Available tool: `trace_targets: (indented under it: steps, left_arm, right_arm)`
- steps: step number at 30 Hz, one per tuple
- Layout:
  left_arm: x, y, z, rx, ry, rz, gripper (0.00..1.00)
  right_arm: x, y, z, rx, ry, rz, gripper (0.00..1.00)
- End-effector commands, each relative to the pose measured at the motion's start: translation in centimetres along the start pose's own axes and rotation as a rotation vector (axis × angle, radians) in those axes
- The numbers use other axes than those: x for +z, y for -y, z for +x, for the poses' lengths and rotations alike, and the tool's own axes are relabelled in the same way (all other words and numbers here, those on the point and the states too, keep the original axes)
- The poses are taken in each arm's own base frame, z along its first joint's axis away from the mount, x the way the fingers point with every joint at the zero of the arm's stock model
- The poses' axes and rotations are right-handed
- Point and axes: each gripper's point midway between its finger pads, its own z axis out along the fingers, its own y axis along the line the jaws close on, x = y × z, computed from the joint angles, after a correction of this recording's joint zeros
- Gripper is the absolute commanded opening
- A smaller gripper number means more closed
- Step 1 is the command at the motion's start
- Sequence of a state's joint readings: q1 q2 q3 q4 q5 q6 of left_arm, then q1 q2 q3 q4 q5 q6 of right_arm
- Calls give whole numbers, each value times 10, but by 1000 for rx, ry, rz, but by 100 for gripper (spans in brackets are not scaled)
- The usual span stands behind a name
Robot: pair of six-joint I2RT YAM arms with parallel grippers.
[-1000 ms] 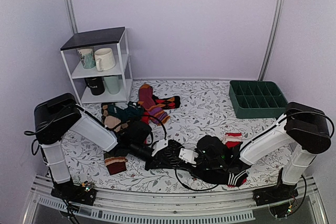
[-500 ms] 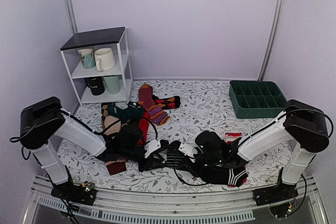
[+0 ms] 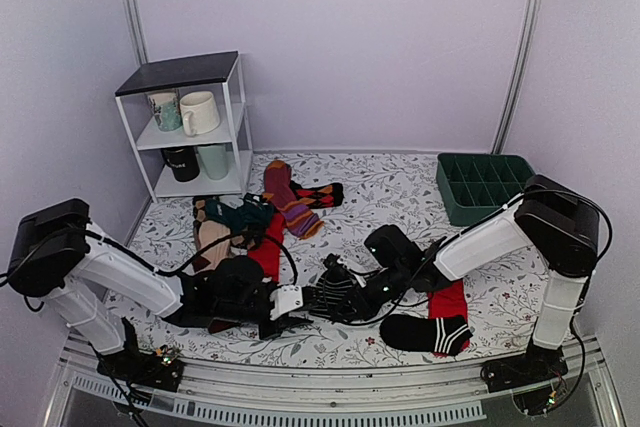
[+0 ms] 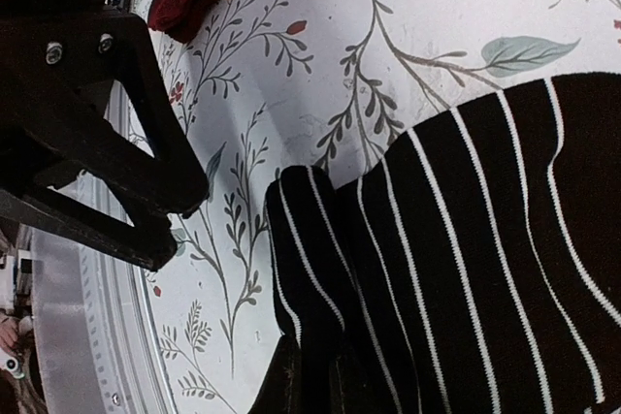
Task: Roll the socks
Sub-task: Roll the sock at the center of the board.
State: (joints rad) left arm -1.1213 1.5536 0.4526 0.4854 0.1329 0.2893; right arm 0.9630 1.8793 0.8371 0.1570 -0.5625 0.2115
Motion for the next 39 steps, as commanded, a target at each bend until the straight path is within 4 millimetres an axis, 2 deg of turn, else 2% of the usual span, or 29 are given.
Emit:
trace_targets:
  steps: [1,7,13,18,27,30,33,34,38,39]
  left_arm:
    - [10,-9,-2,70,1,-70,30]
    - [21,-14,-5,110,14,-98,32]
    - [19,-12,-14,119,57,-96,34]
    - [23,-11,-11,120,48,-90,35]
    - [34,6,-1,107,20,4,34]
    - [38,9,4,98,-2,22,28]
    - [40,13,5,88,-12,50,10]
    - [41,13,6,82,-21,54,7]
    - [42,15,10,73,-31,59,6]
    - [43,15,11,71,-36,63,2]
  right_arm:
    - [7,26,102,269,-326,54,1]
    - [9,27,110,290,-351,53,1]
    - [10,29,113,296,-357,51,1]
    - [11,29,116,302,-366,46,1]
    - [11,31,116,317,-366,44,1]
    - [11,31,118,320,-369,42,1]
    - [11,31,117,321,-368,41,1]
    - [11,31,117,321,-368,42,1]
    - [12,31,117,318,-367,39,1]
    - [12,31,116,316,-366,37,1]
